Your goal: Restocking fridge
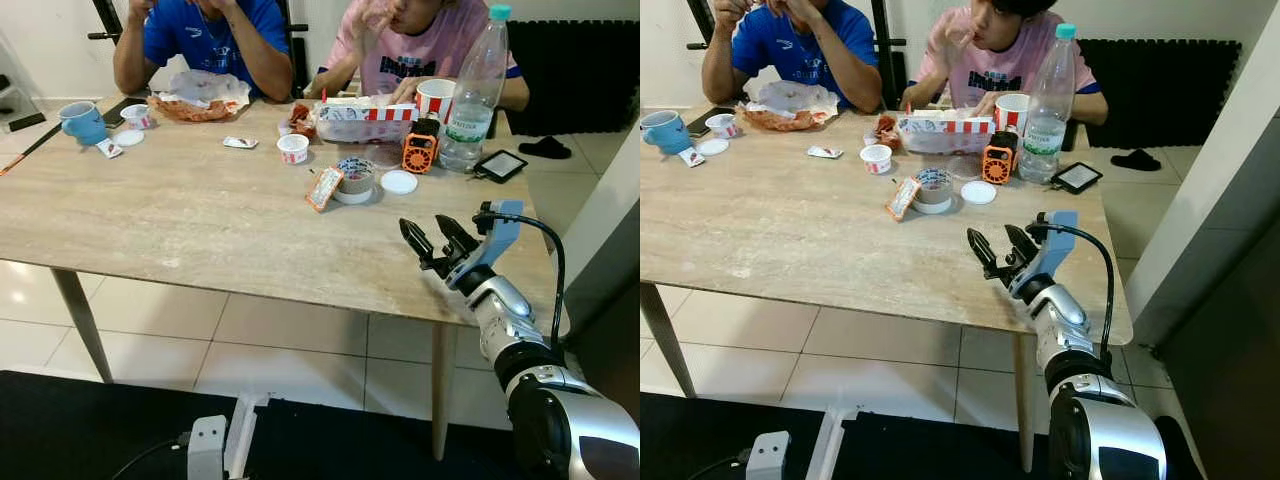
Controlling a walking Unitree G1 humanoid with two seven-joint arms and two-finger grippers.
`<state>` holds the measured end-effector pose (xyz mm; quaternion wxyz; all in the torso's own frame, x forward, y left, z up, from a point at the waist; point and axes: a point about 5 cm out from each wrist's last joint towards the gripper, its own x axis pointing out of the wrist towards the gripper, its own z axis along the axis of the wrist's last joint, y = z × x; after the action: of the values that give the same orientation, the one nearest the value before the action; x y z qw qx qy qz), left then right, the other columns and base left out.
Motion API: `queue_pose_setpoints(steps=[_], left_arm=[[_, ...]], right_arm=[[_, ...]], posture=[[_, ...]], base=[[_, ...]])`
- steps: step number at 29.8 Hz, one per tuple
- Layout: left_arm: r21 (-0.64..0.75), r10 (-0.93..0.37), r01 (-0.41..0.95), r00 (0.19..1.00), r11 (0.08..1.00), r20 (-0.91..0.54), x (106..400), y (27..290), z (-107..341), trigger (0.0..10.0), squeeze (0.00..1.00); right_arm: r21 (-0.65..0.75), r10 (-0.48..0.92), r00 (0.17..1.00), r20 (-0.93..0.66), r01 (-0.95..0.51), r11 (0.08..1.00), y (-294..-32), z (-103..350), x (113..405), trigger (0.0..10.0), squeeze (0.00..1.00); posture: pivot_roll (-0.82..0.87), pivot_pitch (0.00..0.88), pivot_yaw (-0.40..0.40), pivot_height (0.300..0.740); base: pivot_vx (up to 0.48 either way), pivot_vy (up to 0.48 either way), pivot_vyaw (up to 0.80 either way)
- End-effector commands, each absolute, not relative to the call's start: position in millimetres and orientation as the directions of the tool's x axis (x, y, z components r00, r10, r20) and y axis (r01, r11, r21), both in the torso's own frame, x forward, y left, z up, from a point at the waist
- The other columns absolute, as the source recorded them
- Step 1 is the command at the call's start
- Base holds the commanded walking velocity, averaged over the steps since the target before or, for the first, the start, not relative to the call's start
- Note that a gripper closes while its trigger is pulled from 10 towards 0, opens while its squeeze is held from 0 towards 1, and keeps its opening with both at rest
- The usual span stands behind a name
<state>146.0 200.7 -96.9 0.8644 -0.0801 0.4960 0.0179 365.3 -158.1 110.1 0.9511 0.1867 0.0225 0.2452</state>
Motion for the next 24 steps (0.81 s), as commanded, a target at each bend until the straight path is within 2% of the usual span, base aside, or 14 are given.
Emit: queue_pose_setpoints(steps=[1,24], left_arm=[[-0.127,-0.06,-0.107,0.486,0.986,-0.872,141.7,196.2,-99.4,10.0,0.0],[-0.121,-0.07,-0.079,0.471,0.99,-0.879,136.8,194.5,-101.3,10.0,0.0]], right_arm=[[0.367,0.478,0.876,0.066,-0.467,0.804,-157.2,111.7,365.2,10.0,0.0],[0.359,0.493,0.869,0.049,-0.476,0.803,-153.3,105.4,361.5,10.0,0.0]], posture=[[-0.04,0.0,0.035,0.74],[-0.04,0.0,0.042,0.74]], base=[[0.0,0.0,0.0],[0.0,0.0,0.0]])
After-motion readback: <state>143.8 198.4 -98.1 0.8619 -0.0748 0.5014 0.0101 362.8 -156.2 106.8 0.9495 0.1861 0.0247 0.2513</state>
